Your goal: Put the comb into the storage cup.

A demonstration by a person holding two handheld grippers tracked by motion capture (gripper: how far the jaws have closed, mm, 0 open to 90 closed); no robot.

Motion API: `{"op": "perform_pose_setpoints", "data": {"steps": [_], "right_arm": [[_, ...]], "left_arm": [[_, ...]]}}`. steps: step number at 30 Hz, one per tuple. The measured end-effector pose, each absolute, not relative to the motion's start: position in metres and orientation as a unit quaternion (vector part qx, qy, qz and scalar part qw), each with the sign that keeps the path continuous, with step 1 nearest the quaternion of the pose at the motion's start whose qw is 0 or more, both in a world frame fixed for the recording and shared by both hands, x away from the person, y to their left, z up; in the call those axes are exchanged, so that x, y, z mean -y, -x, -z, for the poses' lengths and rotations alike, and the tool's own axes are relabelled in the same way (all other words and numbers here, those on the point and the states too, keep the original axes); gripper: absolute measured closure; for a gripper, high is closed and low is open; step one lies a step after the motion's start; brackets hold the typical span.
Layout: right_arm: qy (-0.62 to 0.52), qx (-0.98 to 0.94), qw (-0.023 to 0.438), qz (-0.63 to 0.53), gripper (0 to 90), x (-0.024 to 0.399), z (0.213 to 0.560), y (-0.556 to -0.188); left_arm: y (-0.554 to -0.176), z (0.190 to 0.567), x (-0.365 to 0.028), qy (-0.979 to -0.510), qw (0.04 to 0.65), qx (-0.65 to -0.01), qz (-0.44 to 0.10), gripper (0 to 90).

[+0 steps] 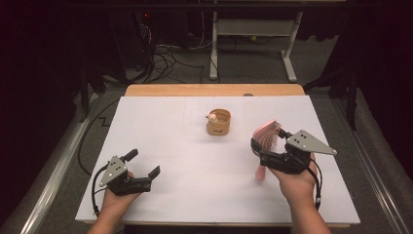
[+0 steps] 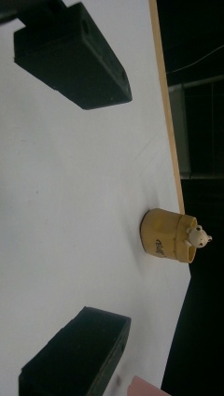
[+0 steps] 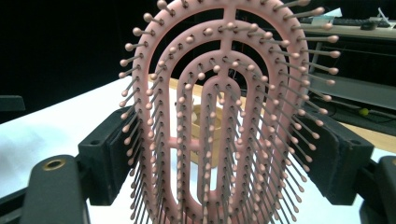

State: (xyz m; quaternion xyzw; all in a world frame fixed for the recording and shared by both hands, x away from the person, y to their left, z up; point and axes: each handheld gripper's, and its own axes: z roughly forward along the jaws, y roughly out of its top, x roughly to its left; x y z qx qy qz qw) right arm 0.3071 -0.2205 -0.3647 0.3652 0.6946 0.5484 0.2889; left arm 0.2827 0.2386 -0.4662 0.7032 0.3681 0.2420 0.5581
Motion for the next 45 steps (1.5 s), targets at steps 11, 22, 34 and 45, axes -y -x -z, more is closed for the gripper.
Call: {"op": "perform_pose_setpoints", "data": {"steps": [11, 22, 34, 45], "right_arm": [[-0.358, -0.696, 0.298, -0.547, 20.4, 0.214, 0.359, -0.311], [-0.355, -0.693, 0.299, -0.552, 20.4, 0.206, 0.356, -0.32], [-0.353, -0.686, 0.296, -0.563, 20.4, 0.194, 0.355, -0.332], [-0.352, -0.683, 0.293, -0.568, 20.4, 0.185, 0.356, -0.342]], "left_arm": [[-0.283, 0.466, -0.239, -0.703, 0.561, -0.366, -0.241, 0.0], [-0.283, 0.466, -0.239, -0.703, 0.56, -0.365, -0.241, 0.0], [-0.283, 0.467, -0.24, -0.709, 0.555, -0.358, -0.247, 0.0], [-0.281, 0.466, -0.24, -0.704, 0.564, -0.36, -0.238, 0.0]]}}
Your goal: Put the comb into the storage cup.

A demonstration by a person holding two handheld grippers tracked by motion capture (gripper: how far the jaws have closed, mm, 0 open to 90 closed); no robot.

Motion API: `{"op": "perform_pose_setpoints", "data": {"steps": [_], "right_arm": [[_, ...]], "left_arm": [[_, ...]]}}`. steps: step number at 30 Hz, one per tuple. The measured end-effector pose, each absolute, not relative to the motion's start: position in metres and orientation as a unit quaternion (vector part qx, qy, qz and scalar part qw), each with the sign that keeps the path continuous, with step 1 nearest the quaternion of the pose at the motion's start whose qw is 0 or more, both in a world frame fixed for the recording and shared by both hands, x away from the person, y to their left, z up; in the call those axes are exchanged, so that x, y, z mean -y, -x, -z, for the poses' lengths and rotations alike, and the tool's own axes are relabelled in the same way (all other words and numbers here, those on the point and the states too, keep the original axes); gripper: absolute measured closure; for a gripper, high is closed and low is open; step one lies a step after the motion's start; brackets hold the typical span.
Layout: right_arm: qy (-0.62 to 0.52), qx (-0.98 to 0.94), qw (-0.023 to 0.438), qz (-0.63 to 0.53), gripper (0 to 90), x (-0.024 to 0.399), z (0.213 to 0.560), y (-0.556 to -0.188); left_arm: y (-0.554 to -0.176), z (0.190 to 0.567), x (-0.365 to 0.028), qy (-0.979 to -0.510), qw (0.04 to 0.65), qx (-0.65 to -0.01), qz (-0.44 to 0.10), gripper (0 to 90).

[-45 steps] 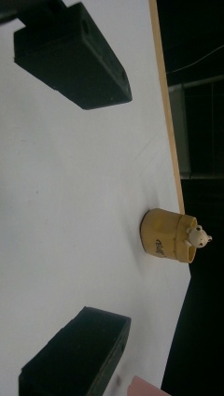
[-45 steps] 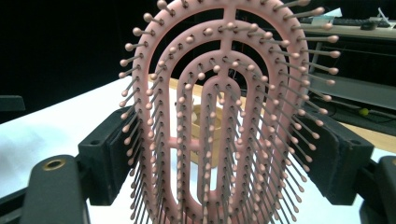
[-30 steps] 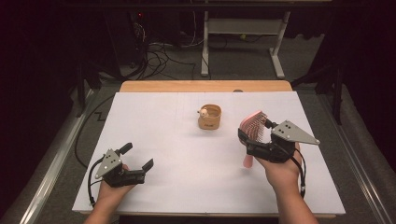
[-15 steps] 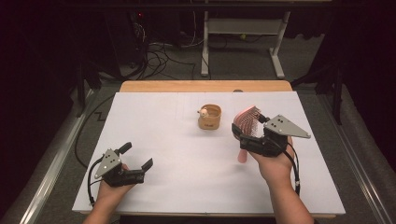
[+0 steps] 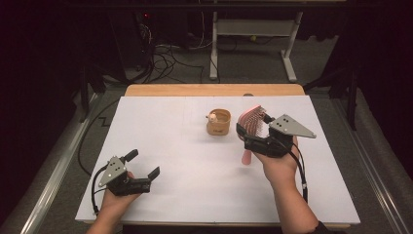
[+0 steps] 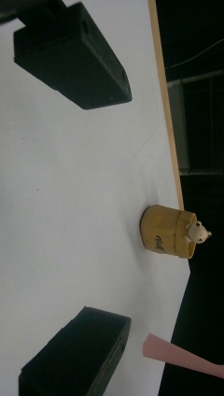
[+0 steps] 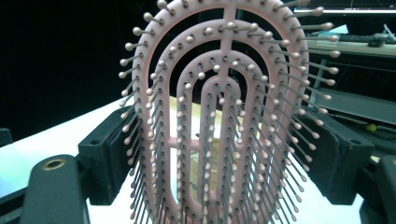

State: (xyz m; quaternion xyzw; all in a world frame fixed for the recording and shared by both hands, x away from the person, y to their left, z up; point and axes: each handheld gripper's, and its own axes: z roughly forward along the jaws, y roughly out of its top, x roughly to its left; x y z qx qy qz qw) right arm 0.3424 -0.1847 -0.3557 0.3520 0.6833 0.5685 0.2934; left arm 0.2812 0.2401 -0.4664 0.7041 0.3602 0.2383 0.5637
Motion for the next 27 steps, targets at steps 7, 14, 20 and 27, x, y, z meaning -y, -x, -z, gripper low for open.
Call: {"op": "perform_pose_setpoints", "data": {"steps": [7, 14, 20, 27], "right_arm": [[-0.346, -0.685, 0.293, -0.571, 20.4, 0.18, 0.355, -0.346], [-0.352, -0.683, 0.293, -0.568, 20.4, 0.178, 0.353, -0.354], [-0.354, -0.679, 0.295, -0.572, 20.3, 0.175, 0.349, -0.361], [-0.353, -0.678, 0.298, -0.572, 20.3, 0.17, 0.344, -0.367]], "left_arm": [[-0.28, 0.467, -0.238, -0.708, 0.562, -0.356, -0.237, 0.0], [-0.282, 0.466, -0.237, -0.707, 0.563, -0.356, -0.238, 0.0], [-0.283, 0.467, -0.237, -0.707, 0.564, -0.355, -0.237, 0.0], [-0.283, 0.467, -0.238, -0.708, 0.563, -0.355, -0.236, 0.0]]}}
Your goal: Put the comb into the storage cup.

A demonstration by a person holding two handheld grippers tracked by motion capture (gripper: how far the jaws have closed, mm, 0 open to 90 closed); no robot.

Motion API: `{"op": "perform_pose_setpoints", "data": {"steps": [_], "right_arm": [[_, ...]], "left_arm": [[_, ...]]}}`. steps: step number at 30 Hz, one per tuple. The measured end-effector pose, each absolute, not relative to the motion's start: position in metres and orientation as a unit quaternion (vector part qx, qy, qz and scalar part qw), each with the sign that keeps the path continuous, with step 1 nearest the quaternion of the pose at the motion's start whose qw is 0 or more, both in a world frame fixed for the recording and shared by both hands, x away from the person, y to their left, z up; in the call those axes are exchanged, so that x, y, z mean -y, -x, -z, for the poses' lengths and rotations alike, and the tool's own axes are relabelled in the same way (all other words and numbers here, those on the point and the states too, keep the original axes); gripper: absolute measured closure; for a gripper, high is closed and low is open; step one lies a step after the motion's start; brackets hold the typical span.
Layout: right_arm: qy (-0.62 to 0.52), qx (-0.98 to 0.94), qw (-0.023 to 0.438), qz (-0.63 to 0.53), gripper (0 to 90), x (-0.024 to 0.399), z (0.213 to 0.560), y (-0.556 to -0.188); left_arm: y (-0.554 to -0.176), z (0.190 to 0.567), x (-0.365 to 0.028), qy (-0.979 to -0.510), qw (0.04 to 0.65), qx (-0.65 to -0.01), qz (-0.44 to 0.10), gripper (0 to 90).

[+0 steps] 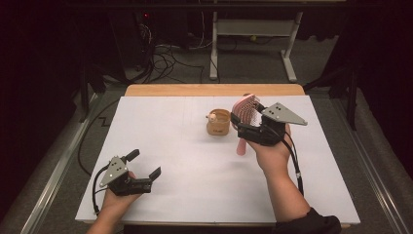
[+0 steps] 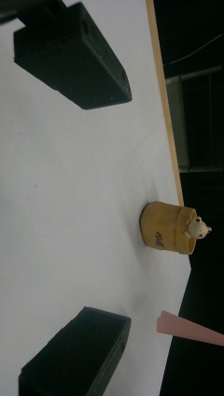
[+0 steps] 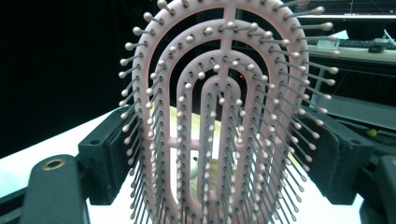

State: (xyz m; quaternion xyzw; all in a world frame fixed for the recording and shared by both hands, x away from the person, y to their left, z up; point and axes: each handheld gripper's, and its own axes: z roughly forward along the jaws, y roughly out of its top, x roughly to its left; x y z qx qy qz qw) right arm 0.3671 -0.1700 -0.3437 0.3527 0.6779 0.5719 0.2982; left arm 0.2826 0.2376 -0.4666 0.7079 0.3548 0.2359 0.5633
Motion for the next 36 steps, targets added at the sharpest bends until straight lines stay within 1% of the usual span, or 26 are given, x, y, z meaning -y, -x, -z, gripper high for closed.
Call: {"op": "perform_pose_setpoints", "data": {"steps": [36], "right_arm": [[-0.344, -0.663, 0.319, -0.584, 20.3, 0.154, 0.311, -0.391]], "left_arm": [[-0.283, 0.467, -0.238, -0.711, 0.563, -0.352, -0.229, 0.0]]}}
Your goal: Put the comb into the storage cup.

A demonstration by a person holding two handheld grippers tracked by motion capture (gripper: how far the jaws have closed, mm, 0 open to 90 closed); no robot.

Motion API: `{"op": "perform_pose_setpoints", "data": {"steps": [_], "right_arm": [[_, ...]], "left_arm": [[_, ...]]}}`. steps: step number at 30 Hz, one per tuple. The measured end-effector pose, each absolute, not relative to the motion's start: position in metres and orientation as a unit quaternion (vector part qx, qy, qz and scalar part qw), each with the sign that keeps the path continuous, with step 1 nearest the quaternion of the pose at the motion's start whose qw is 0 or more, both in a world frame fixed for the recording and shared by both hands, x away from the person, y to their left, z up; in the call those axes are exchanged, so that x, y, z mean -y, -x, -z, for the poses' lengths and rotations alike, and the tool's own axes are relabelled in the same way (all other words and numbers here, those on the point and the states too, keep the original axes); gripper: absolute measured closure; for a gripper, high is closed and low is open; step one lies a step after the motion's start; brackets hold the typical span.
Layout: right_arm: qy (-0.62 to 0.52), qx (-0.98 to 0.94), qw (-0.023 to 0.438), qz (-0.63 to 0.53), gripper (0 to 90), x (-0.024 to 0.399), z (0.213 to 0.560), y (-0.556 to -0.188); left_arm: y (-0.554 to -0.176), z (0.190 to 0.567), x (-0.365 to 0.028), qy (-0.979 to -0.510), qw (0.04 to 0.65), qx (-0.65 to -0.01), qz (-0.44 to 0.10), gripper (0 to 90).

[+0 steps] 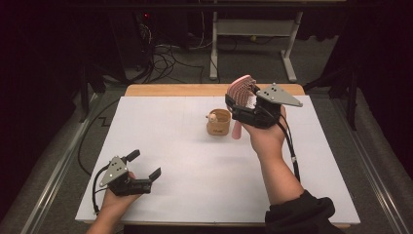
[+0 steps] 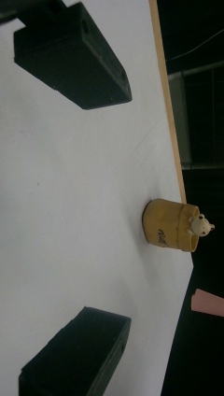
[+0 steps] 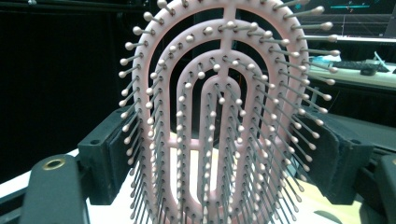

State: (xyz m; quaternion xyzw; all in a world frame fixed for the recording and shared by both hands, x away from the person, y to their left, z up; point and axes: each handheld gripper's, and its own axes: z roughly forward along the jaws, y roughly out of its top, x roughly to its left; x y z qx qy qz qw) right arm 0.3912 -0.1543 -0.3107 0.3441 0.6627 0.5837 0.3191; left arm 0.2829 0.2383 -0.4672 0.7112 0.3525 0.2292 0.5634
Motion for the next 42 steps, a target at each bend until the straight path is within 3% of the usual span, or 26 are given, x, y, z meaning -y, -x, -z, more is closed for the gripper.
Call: {"op": "perform_pose_setpoints", "data": {"steps": [42], "right_arm": [[-0.343, -0.644, 0.335, -0.595, 20.3, 0.12, 0.302, -0.431]], "left_arm": [[-0.282, 0.467, -0.237, -0.713, 0.565, -0.349, -0.227, 0.0]]}}
